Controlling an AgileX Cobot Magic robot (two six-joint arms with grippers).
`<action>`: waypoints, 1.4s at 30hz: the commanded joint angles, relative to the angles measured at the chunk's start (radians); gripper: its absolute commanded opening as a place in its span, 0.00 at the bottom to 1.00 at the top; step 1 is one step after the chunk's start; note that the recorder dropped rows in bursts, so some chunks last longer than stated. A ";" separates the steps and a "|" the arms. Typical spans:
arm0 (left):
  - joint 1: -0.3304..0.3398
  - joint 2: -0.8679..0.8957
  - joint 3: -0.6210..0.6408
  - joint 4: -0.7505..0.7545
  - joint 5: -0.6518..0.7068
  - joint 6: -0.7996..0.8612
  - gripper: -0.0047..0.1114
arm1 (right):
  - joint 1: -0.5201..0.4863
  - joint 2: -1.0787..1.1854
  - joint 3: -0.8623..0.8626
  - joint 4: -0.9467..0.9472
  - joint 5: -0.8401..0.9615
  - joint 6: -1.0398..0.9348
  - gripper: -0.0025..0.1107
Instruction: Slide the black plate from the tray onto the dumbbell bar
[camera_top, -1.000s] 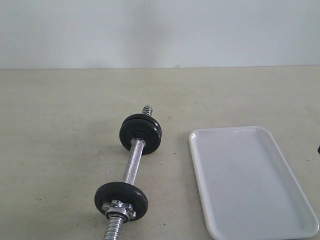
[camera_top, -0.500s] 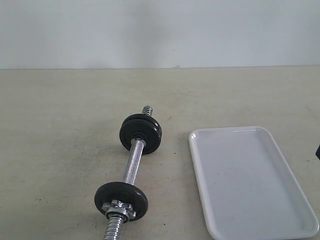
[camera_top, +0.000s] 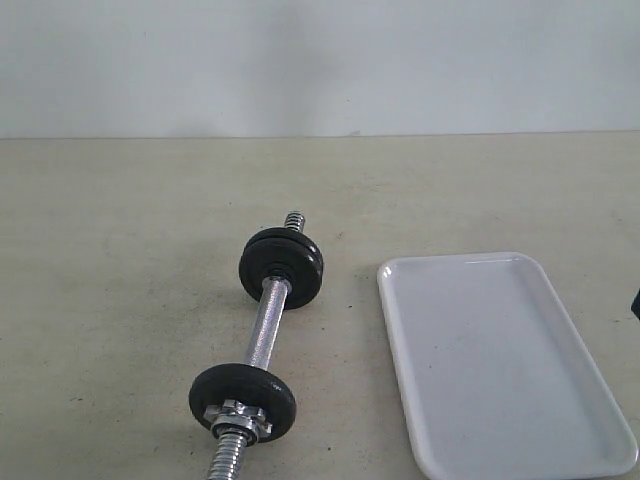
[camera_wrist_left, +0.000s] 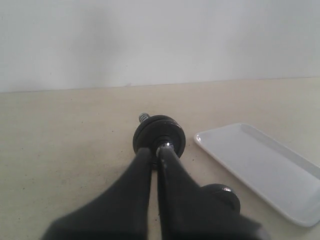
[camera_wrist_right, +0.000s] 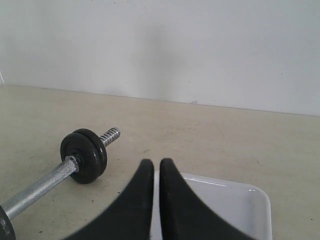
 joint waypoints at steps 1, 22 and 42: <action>0.000 -0.002 0.003 -0.010 -0.003 0.001 0.08 | -0.003 -0.004 0.004 0.000 -0.011 -0.024 0.05; 0.000 -0.002 0.003 -0.010 -0.003 0.001 0.08 | -0.602 -0.284 0.004 0.143 0.228 -0.183 0.05; 0.263 -0.002 0.003 -0.010 -0.003 0.001 0.08 | -0.602 -0.284 0.004 -0.001 0.348 -0.080 0.05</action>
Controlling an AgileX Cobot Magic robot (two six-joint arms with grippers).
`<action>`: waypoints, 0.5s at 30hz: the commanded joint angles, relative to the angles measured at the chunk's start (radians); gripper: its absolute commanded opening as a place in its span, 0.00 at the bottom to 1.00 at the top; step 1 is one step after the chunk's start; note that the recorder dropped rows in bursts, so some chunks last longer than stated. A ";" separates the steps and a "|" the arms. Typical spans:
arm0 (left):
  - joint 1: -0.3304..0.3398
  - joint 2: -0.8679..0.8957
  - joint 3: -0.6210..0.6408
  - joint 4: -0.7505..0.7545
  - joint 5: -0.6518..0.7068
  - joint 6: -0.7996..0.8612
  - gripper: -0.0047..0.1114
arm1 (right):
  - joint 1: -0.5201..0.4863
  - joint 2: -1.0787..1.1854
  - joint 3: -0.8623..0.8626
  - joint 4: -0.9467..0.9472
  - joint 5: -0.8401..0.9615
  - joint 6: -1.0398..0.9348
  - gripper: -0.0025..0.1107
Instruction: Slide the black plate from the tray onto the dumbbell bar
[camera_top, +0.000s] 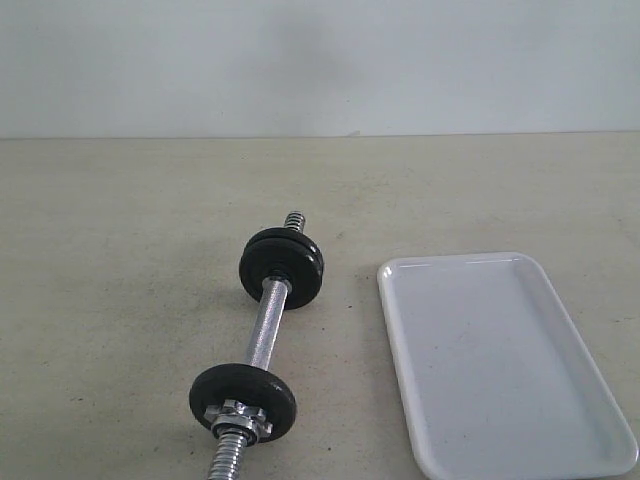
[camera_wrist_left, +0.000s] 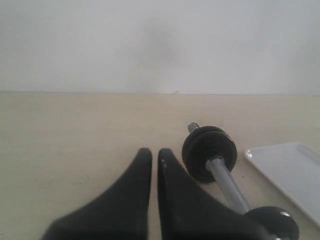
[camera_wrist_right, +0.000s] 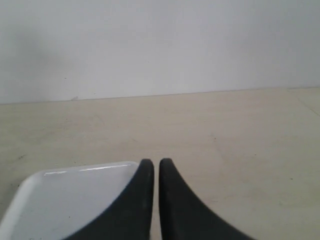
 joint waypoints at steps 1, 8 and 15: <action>0.086 -0.002 0.003 -0.008 -0.003 0.001 0.08 | -0.004 -0.006 -0.001 -0.200 -0.003 0.146 0.05; 0.170 -0.002 0.003 -0.008 -0.003 0.001 0.08 | -0.004 -0.006 -0.001 -0.630 -0.003 0.646 0.05; 0.181 -0.002 0.003 -0.008 -0.003 0.001 0.08 | 0.021 -0.006 -0.001 -0.637 0.088 0.631 0.05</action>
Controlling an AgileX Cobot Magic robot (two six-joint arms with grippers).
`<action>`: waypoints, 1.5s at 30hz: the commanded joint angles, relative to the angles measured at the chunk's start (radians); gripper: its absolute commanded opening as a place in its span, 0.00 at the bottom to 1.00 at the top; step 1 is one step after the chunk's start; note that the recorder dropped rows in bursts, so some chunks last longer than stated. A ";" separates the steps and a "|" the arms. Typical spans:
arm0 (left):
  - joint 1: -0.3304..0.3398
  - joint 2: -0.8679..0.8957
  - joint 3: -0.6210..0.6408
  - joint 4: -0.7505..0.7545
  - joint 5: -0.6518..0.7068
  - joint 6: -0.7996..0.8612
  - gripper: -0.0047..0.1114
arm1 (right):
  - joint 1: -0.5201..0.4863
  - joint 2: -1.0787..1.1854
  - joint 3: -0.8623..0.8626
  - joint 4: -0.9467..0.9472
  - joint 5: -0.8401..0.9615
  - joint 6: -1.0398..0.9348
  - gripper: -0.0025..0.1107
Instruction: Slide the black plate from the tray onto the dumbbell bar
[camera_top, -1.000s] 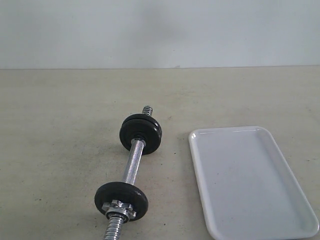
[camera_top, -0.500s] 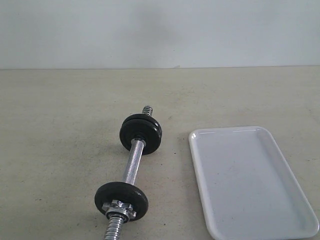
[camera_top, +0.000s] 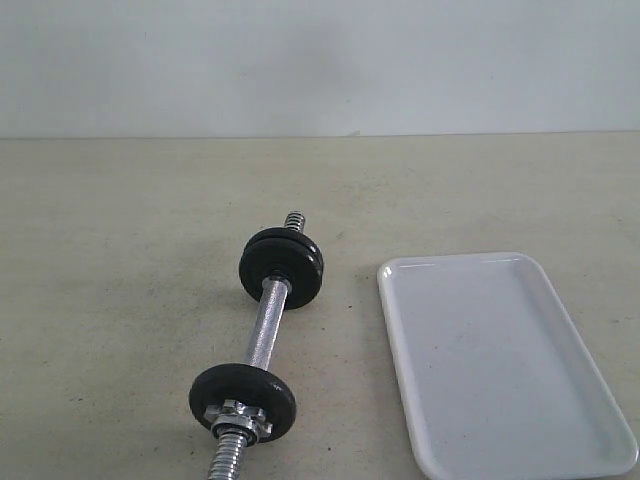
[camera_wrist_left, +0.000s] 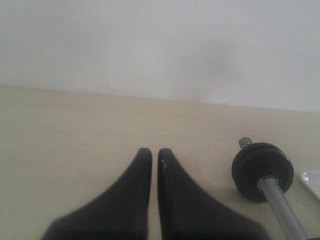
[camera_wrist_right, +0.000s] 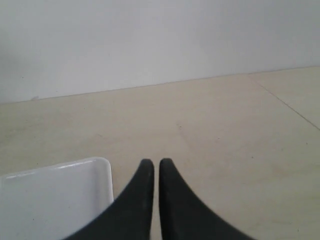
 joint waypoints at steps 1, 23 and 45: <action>0.004 -0.002 0.003 -0.008 -0.003 0.001 0.08 | 0.031 -0.005 -0.001 0.024 0.090 -0.053 0.05; 0.085 -0.002 0.003 0.250 -0.043 0.469 0.08 | 0.102 -0.005 -0.001 0.104 0.091 -0.209 0.05; 0.022 -0.002 0.003 0.308 0.080 0.049 0.08 | 0.103 -0.005 -0.001 0.112 0.089 -0.226 0.05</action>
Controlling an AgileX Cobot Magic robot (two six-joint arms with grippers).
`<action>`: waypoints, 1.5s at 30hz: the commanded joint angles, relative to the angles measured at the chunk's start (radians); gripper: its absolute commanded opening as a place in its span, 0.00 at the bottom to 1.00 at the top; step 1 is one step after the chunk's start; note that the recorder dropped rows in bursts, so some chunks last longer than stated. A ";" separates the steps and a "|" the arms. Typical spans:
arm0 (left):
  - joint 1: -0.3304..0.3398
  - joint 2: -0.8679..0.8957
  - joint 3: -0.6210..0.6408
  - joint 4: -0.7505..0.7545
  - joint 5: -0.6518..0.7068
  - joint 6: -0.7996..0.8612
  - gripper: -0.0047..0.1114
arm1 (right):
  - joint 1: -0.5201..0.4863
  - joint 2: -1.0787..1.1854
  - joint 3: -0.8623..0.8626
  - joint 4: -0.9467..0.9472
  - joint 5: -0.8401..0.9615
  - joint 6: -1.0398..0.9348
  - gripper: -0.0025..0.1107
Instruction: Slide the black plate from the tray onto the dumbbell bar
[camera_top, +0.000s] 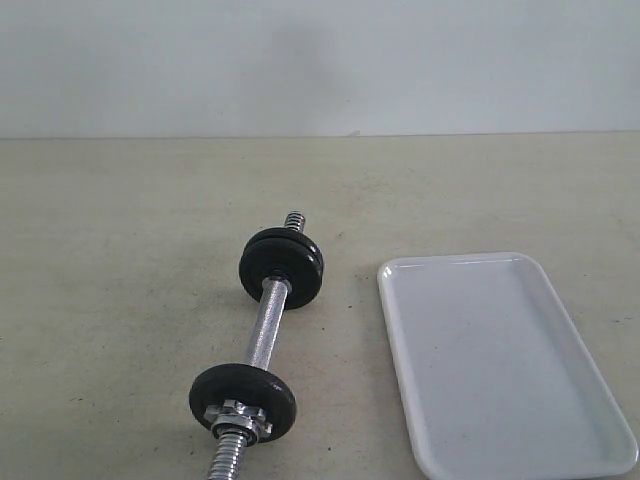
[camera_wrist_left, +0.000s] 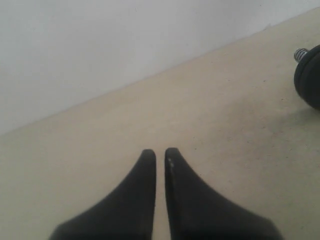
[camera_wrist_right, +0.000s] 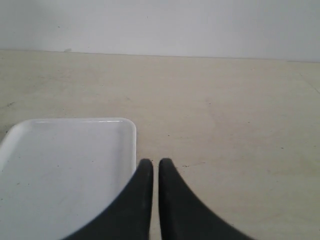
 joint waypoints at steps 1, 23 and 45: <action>-0.019 -0.002 0.003 0.008 0.006 -0.150 0.08 | -0.005 -0.005 -0.001 -0.006 -0.008 0.003 0.05; 0.101 -0.002 0.003 0.001 0.006 -0.256 0.08 | -0.005 -0.005 -0.001 -0.006 -0.008 0.008 0.05; 0.101 -0.002 0.003 0.001 0.006 -0.256 0.08 | -0.005 -0.005 -0.001 -0.006 -0.008 0.008 0.05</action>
